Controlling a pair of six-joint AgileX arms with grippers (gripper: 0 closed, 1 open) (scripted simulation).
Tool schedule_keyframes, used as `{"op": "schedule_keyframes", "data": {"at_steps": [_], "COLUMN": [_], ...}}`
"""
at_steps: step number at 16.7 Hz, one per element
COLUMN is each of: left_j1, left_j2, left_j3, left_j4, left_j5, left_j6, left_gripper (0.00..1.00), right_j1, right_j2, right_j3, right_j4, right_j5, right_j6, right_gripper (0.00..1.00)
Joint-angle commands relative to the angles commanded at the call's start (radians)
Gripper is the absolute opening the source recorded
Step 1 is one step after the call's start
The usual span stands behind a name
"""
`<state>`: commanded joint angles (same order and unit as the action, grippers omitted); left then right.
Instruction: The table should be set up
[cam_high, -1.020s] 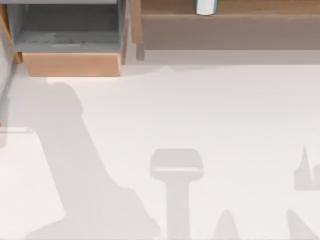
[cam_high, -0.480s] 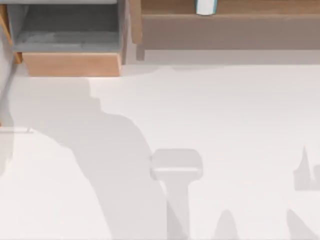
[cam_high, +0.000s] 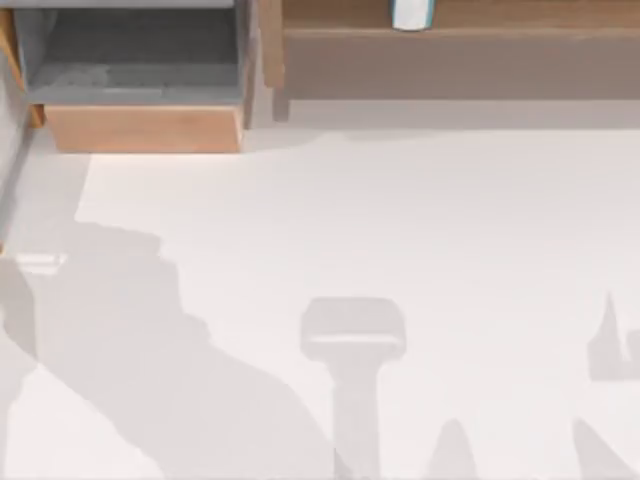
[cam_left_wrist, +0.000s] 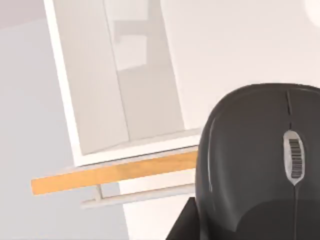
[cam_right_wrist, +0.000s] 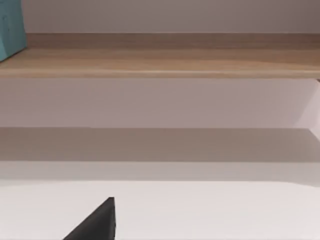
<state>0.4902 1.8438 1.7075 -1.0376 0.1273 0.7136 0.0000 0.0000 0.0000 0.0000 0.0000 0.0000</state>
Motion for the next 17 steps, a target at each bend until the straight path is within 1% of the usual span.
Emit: {"op": "schedule_keyframes", "data": {"at_steps": [5, 10, 14, 17], "left_j1": [0.120, 0.245, 0.325, 0.360], "left_j2": [-0.189, -0.325, -0.390, -0.414], "left_j3": [-0.361, -0.689, -0.882, -0.964], "left_j4": [0.094, 0.171, 0.212, 0.228], "left_j5": [-0.015, -0.034, -0.047, -0.053], "left_j6": [0.048, 0.093, 0.120, 0.132], "left_gripper": [0.00, 0.00, 0.00, 0.00], "right_j1": [0.000, 0.000, 0.000, 0.000], "right_j2": [0.000, 0.000, 0.000, 0.000], "right_j3": [0.000, 0.000, 0.000, 0.000], "right_j4": [0.000, 0.000, 0.000, 0.000], "right_j5": [0.000, 0.000, 0.000, 0.000], "right_j6": [0.000, 0.000, 0.000, 0.000], "right_gripper": [1.00, 1.00, 1.00, 1.00]}}
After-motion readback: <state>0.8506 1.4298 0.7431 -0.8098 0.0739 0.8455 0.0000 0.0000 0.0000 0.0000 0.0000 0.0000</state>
